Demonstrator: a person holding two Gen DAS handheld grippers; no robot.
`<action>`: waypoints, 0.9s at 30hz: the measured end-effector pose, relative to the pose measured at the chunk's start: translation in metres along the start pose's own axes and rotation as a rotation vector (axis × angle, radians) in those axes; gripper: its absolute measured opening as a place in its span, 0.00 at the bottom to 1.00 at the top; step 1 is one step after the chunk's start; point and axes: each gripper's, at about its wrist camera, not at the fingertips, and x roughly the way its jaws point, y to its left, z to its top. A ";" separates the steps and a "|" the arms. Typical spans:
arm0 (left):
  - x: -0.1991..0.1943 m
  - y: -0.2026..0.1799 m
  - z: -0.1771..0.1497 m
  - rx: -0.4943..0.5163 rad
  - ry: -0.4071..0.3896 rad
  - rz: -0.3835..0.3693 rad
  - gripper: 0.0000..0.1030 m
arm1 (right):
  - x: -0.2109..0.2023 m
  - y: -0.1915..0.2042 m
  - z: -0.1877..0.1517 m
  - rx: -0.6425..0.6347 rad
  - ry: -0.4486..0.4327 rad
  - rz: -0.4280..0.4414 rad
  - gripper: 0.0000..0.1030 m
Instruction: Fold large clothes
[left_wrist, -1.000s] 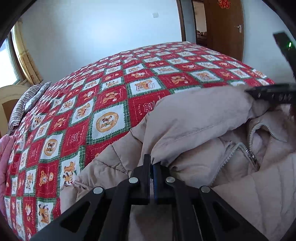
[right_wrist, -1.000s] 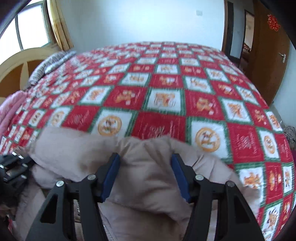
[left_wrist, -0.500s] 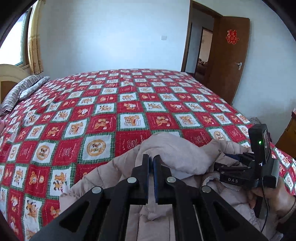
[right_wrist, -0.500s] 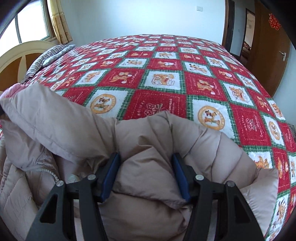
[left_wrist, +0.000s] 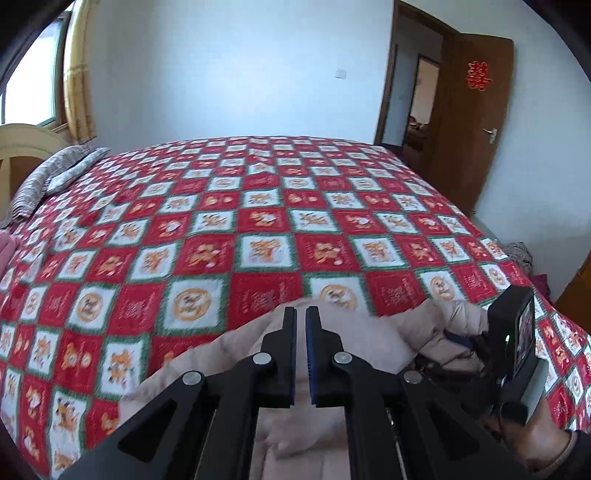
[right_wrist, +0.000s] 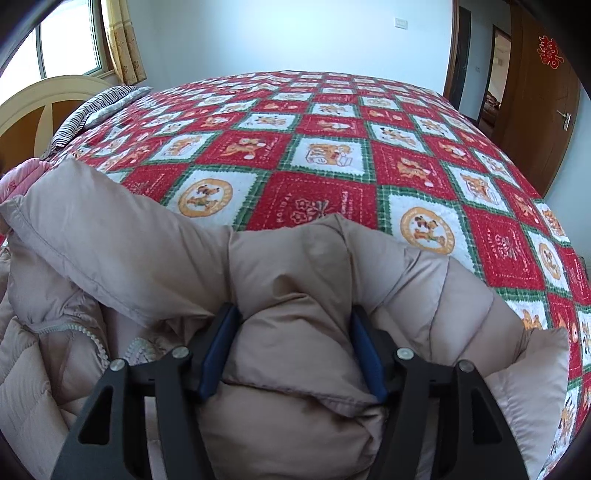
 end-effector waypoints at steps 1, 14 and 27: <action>0.011 -0.006 0.007 0.008 0.005 -0.012 0.05 | 0.000 0.000 0.000 0.001 -0.001 0.002 0.64; 0.093 -0.004 -0.050 0.033 0.199 0.060 0.05 | -0.045 -0.004 0.016 0.063 -0.164 0.054 0.65; 0.109 -0.010 -0.061 0.055 0.160 0.092 0.05 | 0.009 0.013 0.007 -0.009 0.057 -0.016 0.79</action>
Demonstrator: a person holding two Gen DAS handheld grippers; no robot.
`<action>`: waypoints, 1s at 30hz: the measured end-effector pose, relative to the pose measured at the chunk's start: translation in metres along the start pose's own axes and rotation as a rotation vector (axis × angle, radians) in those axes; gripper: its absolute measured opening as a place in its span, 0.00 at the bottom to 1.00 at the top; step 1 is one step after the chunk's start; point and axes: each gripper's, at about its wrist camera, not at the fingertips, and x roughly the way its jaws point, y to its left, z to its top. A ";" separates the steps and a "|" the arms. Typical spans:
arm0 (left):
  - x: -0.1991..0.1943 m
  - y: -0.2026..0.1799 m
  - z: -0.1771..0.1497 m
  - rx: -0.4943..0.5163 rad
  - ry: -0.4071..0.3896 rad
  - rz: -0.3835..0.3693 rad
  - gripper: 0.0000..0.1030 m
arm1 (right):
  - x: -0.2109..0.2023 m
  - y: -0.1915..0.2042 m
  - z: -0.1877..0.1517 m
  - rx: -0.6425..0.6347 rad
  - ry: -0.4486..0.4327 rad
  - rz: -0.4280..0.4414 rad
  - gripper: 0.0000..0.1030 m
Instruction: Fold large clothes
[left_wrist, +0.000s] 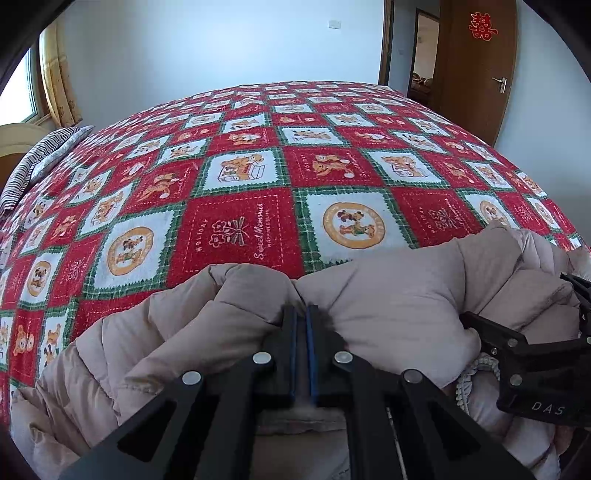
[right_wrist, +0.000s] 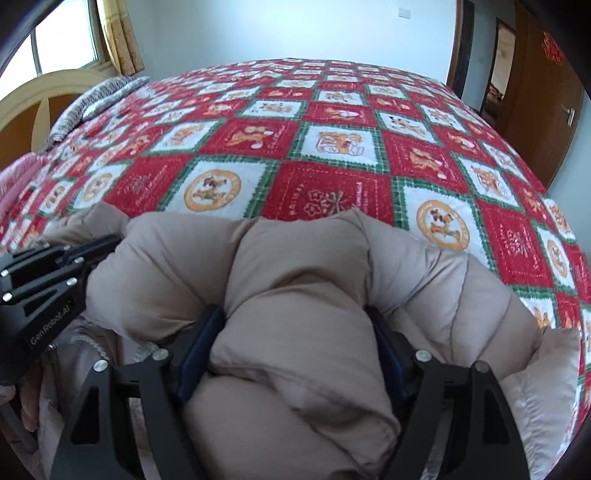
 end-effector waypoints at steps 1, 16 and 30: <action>0.001 -0.001 0.000 0.004 0.000 0.005 0.05 | 0.001 0.003 -0.001 -0.009 0.001 -0.015 0.79; -0.030 -0.013 0.009 -0.004 -0.092 -0.199 0.08 | 0.007 0.004 -0.004 -0.005 -0.020 -0.027 0.82; 0.006 -0.017 0.000 -0.022 0.027 -0.151 0.11 | 0.008 0.006 -0.003 -0.012 -0.012 -0.037 0.82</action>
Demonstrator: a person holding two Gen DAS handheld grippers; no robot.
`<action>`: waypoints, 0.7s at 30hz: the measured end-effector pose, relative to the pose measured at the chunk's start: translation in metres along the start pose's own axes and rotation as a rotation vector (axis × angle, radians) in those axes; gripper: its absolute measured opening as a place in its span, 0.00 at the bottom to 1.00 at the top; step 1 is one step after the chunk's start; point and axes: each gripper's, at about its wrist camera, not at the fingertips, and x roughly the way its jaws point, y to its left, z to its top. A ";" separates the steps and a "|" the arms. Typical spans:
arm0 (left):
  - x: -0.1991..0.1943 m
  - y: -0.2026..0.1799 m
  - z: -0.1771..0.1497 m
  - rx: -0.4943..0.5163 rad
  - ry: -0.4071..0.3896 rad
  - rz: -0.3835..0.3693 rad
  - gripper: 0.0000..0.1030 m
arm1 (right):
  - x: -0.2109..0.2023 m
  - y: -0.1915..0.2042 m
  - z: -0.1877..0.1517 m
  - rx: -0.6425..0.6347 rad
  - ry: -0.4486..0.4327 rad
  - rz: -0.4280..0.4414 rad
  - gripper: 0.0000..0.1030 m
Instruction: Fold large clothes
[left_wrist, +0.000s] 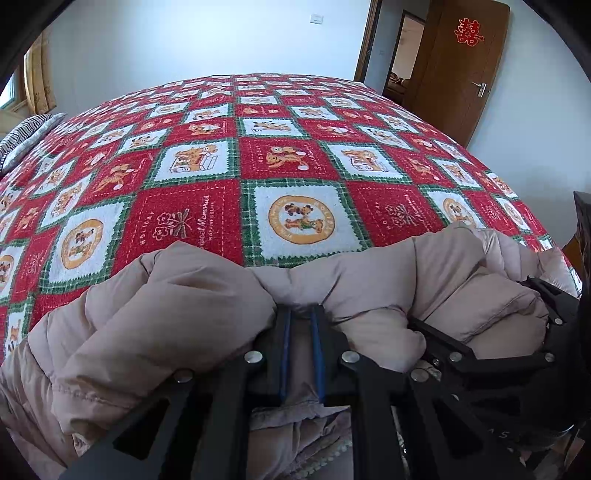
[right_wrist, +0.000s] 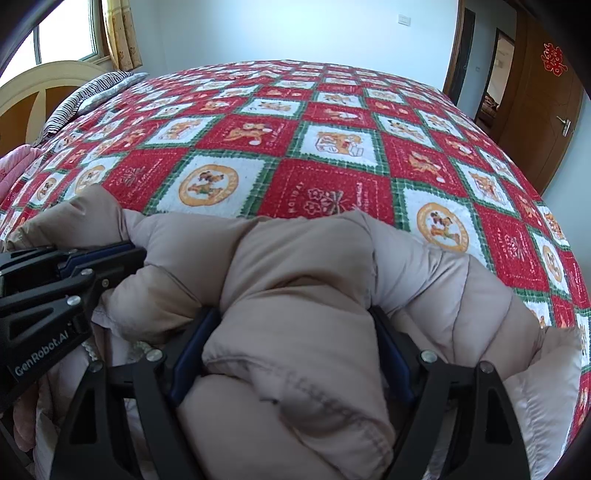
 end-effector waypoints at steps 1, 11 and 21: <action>0.000 0.001 0.000 0.001 -0.001 0.001 0.11 | 0.000 0.001 0.000 -0.003 0.001 -0.005 0.82; 0.000 0.000 -0.001 -0.002 -0.002 -0.003 0.11 | 0.002 0.002 0.001 -0.009 0.007 -0.019 0.82; 0.001 0.000 -0.001 -0.003 -0.001 -0.003 0.11 | 0.004 0.003 0.002 -0.011 0.014 -0.027 0.83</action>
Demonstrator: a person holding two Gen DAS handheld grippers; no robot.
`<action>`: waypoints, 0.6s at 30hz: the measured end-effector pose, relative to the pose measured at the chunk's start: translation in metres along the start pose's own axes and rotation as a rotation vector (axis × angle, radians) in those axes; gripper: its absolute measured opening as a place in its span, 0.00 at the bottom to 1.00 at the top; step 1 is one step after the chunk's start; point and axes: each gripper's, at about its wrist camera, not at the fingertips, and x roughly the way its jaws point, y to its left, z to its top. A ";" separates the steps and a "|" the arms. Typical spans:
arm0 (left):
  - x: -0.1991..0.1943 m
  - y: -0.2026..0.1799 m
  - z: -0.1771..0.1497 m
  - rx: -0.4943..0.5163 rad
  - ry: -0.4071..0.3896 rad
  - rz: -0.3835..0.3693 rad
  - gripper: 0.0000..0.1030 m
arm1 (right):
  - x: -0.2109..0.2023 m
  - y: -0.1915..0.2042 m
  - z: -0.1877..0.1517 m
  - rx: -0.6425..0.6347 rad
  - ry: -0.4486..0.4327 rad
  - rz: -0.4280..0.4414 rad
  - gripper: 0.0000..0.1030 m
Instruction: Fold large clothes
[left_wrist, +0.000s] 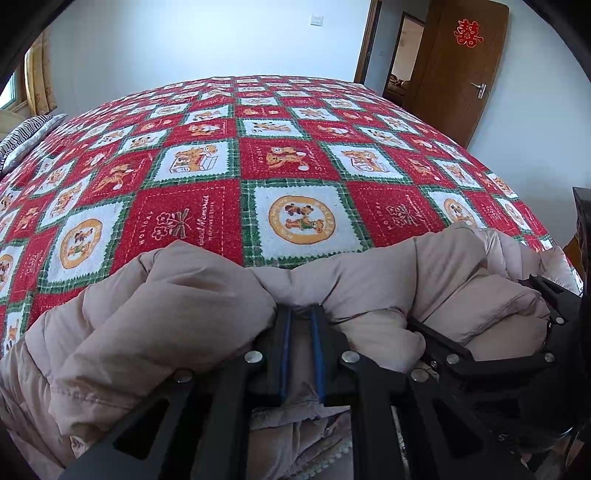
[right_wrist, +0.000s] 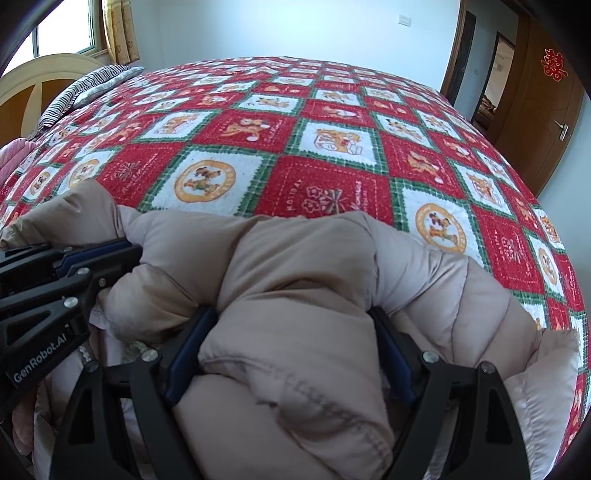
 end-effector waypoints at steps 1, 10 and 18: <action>0.000 0.000 0.000 0.000 0.000 0.001 0.11 | 0.000 0.000 0.000 0.000 0.001 0.000 0.84; 0.001 -0.002 0.001 0.022 0.002 0.025 0.11 | 0.002 -0.001 0.001 -0.005 0.004 -0.005 0.84; -0.003 -0.013 0.009 0.088 0.027 0.091 0.11 | 0.003 -0.002 0.006 -0.007 0.032 0.005 0.88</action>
